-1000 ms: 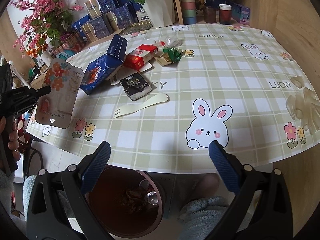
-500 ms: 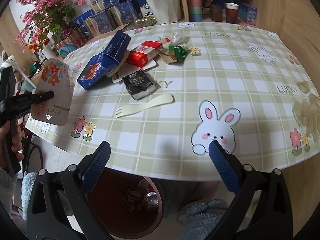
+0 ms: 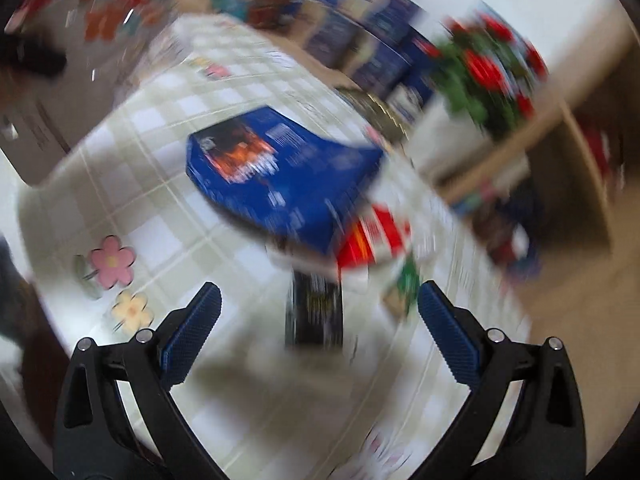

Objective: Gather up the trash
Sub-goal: 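Lift the white sheet off the table with the left gripper, then grasp the blue coffee box with the right gripper while the left gripper holds the sheet, then drop the blue coffee box into the bin with the right gripper while the left gripper holds the sheet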

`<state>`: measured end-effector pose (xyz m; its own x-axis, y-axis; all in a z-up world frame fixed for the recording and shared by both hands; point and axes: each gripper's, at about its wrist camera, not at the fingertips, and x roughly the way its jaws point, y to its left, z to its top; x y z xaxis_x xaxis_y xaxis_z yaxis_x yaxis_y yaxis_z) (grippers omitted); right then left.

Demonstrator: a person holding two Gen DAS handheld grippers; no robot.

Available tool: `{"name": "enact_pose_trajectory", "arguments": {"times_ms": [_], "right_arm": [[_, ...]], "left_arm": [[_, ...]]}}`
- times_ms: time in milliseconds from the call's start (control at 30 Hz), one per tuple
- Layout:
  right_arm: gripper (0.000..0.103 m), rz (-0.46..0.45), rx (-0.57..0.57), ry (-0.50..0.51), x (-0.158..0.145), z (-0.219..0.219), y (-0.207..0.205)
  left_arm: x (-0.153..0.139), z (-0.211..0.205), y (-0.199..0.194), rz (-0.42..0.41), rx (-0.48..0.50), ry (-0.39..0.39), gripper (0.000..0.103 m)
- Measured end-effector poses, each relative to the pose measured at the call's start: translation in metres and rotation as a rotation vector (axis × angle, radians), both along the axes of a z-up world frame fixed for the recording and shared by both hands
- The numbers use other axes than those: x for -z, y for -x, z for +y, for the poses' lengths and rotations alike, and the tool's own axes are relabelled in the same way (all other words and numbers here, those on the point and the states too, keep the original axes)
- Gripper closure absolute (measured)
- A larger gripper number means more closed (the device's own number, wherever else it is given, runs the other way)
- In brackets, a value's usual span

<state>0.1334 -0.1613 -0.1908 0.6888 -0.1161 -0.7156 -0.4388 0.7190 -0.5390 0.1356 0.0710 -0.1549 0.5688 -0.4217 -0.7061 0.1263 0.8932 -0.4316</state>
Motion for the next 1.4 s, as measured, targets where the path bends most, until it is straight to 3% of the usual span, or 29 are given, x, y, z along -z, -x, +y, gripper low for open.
{"name": "enact_pose_trajectory", "arguments": {"times_ms": [200,367,567,700,867,1033,1200,1400], "right_arm": [[0.006,0.015,-0.145,0.241,0.033,0.045,-0.034],[0.007,0.063,-0.143,0.276,0.046,0.057,-0.058],[0.039,0.134,-0.115,0.215,0.050,0.066,-0.077],[0.059,0.146,-0.072,0.084,0.029,0.065,-0.081],[0.072,0.112,0.053,-0.228,-0.026,0.031,-0.089],[0.077,0.071,0.203,-0.502,-0.063,-0.029,-0.093],[0.082,0.034,0.312,-0.698,-0.084,-0.081,-0.088],[0.084,-0.005,0.324,-0.799,-0.101,-0.106,-0.059]], "left_arm": [[-0.002,0.019,0.004,-0.006,-0.037,0.025,0.096],[0.002,0.028,0.005,-0.002,-0.054,0.042,0.096],[0.008,0.033,0.008,0.009,-0.064,0.060,0.096],[0.010,0.036,0.010,0.011,-0.073,0.062,0.096],[0.010,0.035,0.010,0.008,-0.077,0.060,0.096],[0.009,0.031,0.011,0.005,-0.071,0.061,0.096],[0.002,0.024,0.013,-0.007,-0.057,0.058,0.096],[-0.008,0.014,0.016,-0.025,-0.029,0.047,0.096]]}}
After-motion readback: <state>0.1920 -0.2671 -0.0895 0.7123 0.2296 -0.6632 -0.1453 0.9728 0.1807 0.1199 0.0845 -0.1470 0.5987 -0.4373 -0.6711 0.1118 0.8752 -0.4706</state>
